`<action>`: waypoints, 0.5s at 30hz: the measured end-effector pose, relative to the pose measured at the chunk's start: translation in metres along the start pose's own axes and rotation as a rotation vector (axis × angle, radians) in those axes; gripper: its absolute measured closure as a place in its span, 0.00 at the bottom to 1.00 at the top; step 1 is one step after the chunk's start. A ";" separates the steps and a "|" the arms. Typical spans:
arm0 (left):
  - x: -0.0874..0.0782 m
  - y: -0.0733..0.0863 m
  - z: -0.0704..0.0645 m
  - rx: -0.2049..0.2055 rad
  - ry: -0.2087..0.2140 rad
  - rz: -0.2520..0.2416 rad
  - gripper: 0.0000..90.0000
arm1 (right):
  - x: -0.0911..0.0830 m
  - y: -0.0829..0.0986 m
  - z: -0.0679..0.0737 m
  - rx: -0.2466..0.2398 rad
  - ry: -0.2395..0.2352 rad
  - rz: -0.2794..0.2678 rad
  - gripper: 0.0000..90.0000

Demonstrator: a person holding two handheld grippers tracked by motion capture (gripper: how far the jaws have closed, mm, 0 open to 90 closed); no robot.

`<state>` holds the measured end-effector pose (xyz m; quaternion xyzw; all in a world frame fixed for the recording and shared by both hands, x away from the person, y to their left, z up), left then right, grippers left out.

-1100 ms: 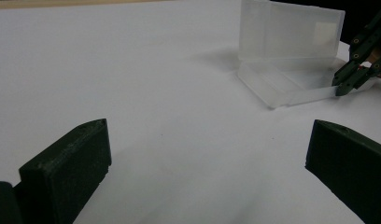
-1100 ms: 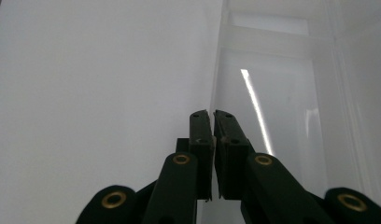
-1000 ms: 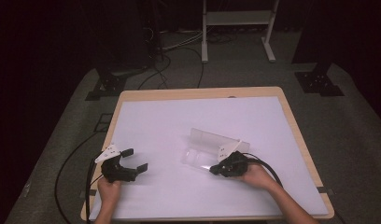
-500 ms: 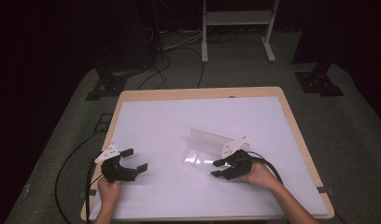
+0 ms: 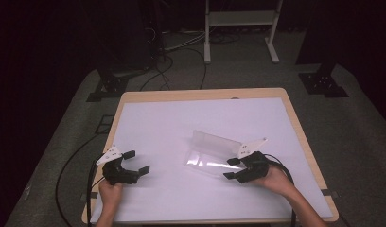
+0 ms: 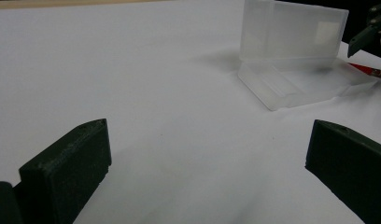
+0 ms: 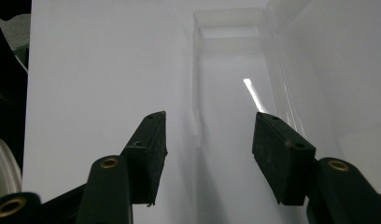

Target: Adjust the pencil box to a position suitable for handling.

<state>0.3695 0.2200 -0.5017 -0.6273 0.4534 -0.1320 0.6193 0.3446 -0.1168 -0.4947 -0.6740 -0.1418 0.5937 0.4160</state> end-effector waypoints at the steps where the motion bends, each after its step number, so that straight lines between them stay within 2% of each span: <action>1: 0.000 0.000 0.000 0.001 0.000 0.000 0.00 | -0.002 0.002 0.000 0.003 0.004 -0.002 0.49; 15: 0.000 0.000 0.000 0.000 -0.002 0.000 0.00 | -0.029 0.022 -0.011 0.018 0.082 -0.005 0.47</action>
Point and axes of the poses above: each handheld gripper's, and its own axes: x roughly forward along the jaws, y roughly out of its underside, z roughly to its left, the point moved 9 cm from there along x, roughly forward along the jaws, and after that the axes turned 2 degrees about y, right-handed, at the moved point
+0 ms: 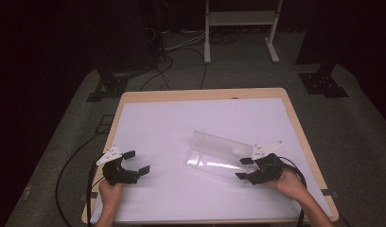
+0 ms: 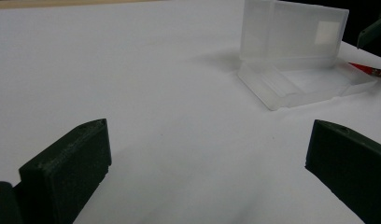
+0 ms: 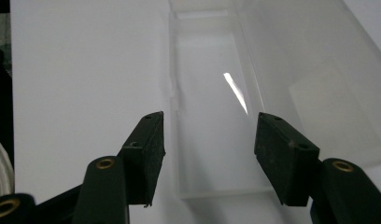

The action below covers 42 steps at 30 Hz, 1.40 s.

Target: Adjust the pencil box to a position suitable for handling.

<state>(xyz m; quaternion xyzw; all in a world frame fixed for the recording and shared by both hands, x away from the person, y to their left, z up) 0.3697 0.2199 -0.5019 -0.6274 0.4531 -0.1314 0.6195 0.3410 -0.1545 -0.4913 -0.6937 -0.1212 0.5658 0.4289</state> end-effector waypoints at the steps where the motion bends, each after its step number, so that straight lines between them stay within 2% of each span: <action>1: 0.000 0.000 0.000 0.003 0.000 0.001 0.00 | -0.004 0.003 -0.004 0.000 0.016 0.005 0.47; 7: 0.000 0.000 0.000 0.003 0.000 0.002 0.00 | -0.019 0.017 -0.015 0.031 0.053 0.005 0.47; 17: 0.000 0.000 0.000 0.005 -0.001 0.005 0.00 | -0.032 0.039 -0.022 0.073 0.083 0.025 0.48; 20: 0.000 0.000 0.000 0.006 -0.001 0.004 0.00 | -0.038 0.050 -0.026 0.092 0.106 0.026 0.49; 31: 0.000 0.000 0.000 0.005 -0.001 0.005 0.00 | -0.045 0.075 -0.023 0.140 0.126 0.020 0.52; 42: 0.000 0.001 0.000 0.005 -0.002 0.006 0.00 | -0.046 0.090 -0.020 0.154 0.146 0.030 0.58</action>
Point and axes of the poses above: each handheld gripper's, and its own axes: x roughly forward along the jaws, y roughly out of its underside, z roughly to its left, the point moved 9 cm from there along x, roughly forward along the jaws, and after that the axes turned 2 degrees about y, right-handed, at the moved point
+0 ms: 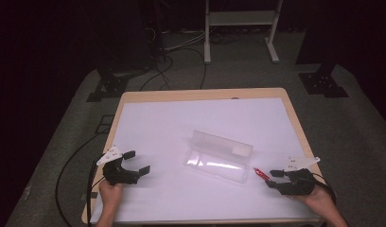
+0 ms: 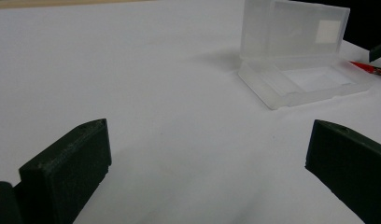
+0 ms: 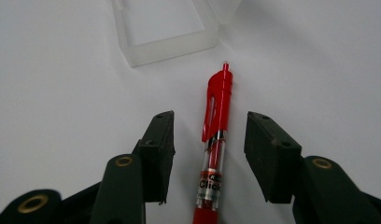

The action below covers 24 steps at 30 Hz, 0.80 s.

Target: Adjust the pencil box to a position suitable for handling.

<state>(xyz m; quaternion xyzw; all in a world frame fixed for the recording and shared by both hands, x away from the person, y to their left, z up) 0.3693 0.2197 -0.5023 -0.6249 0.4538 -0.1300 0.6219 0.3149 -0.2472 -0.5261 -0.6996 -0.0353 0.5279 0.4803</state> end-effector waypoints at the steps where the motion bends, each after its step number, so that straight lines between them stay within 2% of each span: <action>1: 0.000 0.000 0.000 0.000 0.001 -0.001 0.00 | 0.000 0.003 -0.001 -0.002 0.006 -0.001 0.60; 5: 0.000 0.000 0.000 0.000 0.000 0.000 0.00 | 0.000 0.005 0.000 0.009 0.012 -0.008 0.64; 17: 0.000 0.000 0.000 0.001 0.001 0.000 0.00 | 0.002 0.012 0.000 -0.009 0.038 0.001 0.77; 24: 0.000 0.000 -0.001 0.000 0.002 0.001 0.00 | 0.002 0.013 0.001 -0.003 0.042 -0.008 0.82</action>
Point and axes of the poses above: each handheld gripper's, and its own axes: x roughly forward along the jaws, y roughly out of its underside, z roughly to its left, the point moved 9 cm from there along x, roughly forward along the jaws, and after that the axes turned 2 degrees about y, right-handed, at the moved point
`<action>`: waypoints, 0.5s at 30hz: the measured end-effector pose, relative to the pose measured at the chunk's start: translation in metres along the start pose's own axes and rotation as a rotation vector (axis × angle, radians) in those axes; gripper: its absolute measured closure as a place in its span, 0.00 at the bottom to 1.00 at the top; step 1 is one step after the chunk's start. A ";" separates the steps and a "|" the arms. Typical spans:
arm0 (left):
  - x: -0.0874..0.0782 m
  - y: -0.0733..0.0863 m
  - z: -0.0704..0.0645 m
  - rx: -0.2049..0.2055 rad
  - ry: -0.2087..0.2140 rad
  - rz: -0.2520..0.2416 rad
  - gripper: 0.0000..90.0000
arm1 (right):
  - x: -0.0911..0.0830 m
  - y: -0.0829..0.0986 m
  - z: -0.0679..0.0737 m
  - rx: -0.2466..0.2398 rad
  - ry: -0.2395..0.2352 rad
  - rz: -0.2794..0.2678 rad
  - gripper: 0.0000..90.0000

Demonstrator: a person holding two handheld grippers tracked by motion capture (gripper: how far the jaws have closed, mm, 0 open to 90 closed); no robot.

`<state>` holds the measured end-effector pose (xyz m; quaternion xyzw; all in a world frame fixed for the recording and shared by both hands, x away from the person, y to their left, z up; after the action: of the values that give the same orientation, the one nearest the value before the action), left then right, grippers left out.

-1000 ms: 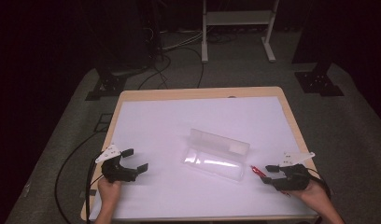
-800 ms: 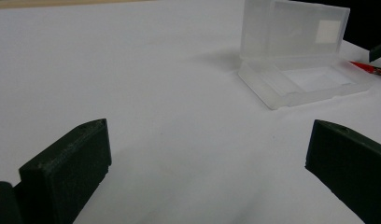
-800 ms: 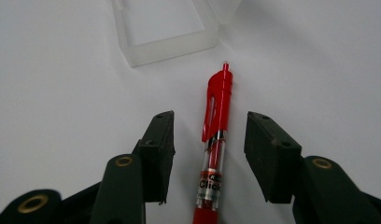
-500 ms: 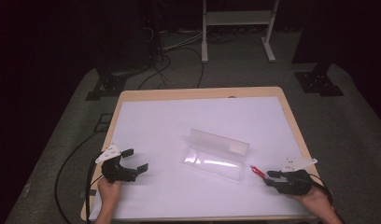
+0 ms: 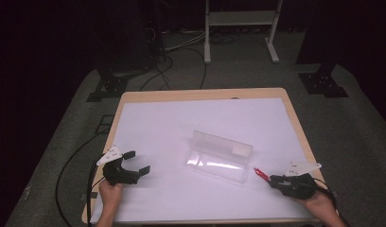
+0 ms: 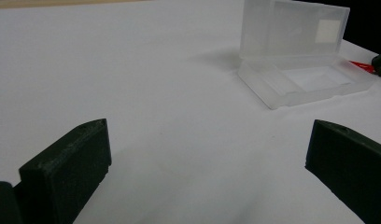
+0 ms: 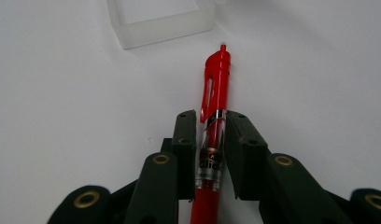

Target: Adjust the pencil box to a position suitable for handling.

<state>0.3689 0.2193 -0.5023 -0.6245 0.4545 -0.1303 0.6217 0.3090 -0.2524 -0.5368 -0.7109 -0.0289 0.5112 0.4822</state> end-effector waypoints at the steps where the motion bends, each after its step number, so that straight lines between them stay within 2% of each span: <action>1: 0.000 0.000 0.000 0.000 0.000 0.000 0.00 | 0.000 0.000 0.000 0.000 0.000 -0.001 0.82; 15: 0.000 0.000 0.000 0.001 0.001 -0.001 0.00 | -0.002 0.002 0.001 0.060 -0.028 -0.026 0.88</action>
<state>0.3687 0.2192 -0.5022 -0.6243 0.4545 -0.1310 0.6217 0.3061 -0.2542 -0.5368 -0.6885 -0.0296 0.5156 0.5092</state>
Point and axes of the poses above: each handheld gripper's, and its own axes: x roughly forward along the jaws, y roughly out of its underside, z roughly to its left, the point moved 9 cm from there along x, roughly forward along the jaws, and after that the axes turned 2 degrees about y, right-handed, at the moved point
